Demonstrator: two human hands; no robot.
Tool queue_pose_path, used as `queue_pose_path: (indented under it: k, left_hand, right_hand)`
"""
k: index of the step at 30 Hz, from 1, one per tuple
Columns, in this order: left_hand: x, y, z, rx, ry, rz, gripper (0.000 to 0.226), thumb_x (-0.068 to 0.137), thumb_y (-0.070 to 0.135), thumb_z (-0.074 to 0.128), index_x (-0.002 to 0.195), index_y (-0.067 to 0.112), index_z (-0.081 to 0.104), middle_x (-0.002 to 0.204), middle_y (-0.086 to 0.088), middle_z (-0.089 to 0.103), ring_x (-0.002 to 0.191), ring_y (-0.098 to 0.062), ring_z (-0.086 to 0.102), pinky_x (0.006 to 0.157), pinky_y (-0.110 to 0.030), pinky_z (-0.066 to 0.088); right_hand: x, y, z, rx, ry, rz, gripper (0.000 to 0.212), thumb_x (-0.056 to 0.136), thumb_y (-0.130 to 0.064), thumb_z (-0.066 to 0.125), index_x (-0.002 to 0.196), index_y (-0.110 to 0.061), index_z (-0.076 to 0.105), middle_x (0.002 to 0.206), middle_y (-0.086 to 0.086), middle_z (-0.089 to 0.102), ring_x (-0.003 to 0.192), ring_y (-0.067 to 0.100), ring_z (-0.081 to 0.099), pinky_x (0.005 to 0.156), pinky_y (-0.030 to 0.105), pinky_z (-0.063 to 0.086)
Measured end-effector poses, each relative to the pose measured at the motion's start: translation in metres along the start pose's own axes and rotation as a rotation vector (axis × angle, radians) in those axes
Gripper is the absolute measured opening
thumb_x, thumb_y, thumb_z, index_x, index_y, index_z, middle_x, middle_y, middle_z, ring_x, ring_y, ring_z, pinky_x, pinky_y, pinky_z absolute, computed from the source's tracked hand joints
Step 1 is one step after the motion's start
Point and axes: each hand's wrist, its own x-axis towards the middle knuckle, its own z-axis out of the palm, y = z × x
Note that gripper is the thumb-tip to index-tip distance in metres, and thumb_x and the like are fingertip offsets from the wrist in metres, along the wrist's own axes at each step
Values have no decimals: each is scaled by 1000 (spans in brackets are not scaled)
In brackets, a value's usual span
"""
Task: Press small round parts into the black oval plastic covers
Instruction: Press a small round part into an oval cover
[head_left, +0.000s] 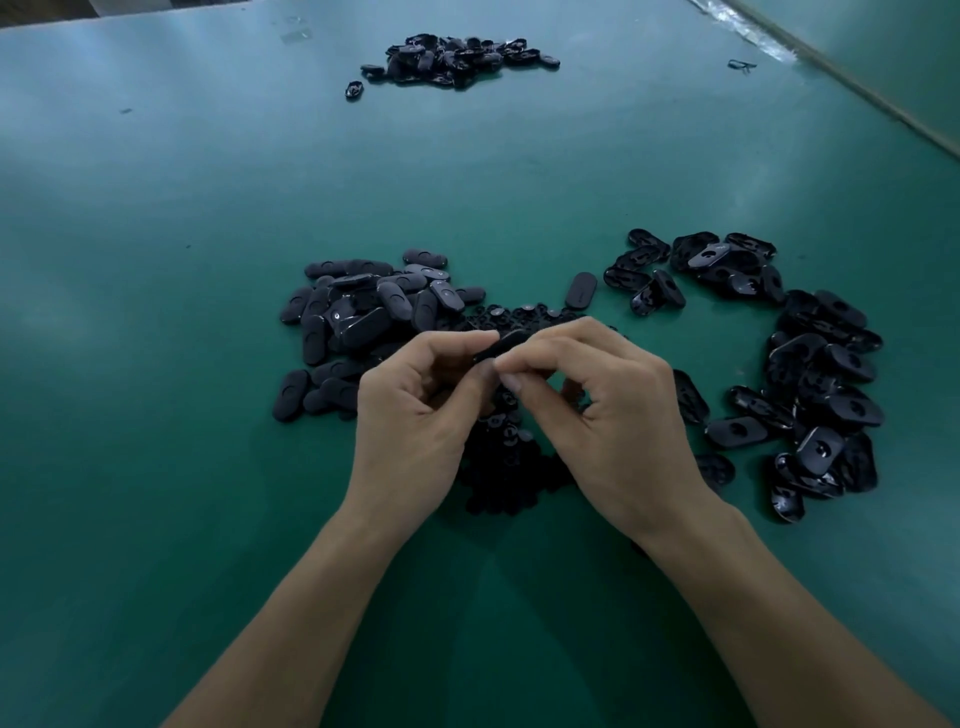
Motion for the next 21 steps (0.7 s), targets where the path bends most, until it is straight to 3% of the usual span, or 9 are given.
queue_pose_path:
  k: [11,15,21]
  left_hand:
    - [-1,-1,-1,57,-15,9,26,89,-3,67,100,20,72,91,9,76,85,-5,71,76,-17,54]
    - [-1,1,0,71,-19,13,28,87,-7,70,98,19,72,89,11,76,83,-1,70,76,-13,52]
    - [-1,2,0,107,-25,10,28,86,-6,71,96,20,73,89,11,76,82,-1,70,75,-13,52]
  right_hand:
    - [-1,-3,1,-29,71,68,12,86,-8,76,95,-16,76,86,-9,72,80,1,65,73,8,49]
    - [-1,-3,1,31,86,134,10,85,-8,76,90,-17,75,79,-12,71,73,1,66,65,9,50]
    - [0,-3,2,148,64,237,13,84,-8,78,87,-20,75,78,-15,71,73,0,67,65,6,47]
